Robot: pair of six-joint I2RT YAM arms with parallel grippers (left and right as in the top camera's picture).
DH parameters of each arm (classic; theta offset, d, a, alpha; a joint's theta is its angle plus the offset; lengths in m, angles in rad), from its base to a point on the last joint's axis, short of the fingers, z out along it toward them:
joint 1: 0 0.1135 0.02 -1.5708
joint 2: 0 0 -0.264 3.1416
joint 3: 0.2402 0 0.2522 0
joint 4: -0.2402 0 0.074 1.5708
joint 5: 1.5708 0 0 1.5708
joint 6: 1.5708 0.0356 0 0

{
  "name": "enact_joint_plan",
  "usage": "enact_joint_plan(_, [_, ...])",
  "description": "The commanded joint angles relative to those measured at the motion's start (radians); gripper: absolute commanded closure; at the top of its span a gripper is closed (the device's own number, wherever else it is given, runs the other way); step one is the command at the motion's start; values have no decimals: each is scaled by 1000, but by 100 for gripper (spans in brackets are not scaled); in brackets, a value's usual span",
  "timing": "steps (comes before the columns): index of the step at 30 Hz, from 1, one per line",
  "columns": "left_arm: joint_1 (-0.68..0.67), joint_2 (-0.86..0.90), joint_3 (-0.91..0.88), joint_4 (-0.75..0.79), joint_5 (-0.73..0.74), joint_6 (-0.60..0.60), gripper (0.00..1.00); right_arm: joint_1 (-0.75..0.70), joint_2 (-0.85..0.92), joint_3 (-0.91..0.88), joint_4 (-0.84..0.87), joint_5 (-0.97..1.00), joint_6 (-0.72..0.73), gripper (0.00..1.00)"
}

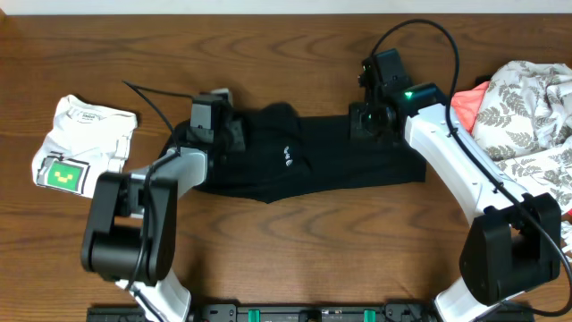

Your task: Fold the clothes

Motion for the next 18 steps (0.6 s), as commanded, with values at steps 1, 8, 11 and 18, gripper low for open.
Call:
enact_joint_plan(1, [46,44,5,-68,-47,18,52,3,1,-3,-3,-8,-24,99])
enact_joint_plan(8, [140,46,4,-174,-51,18,60,-7,1,-3,1,18,-24,99])
enact_joint_plan(11, [181,46,4,-188,-49,2,60,-20,1,-3,0,29,-24,98])
enact_joint_plan(18, [191,35,5,-144,76,-5,59,-33,2,-3,8,29,-24,97])
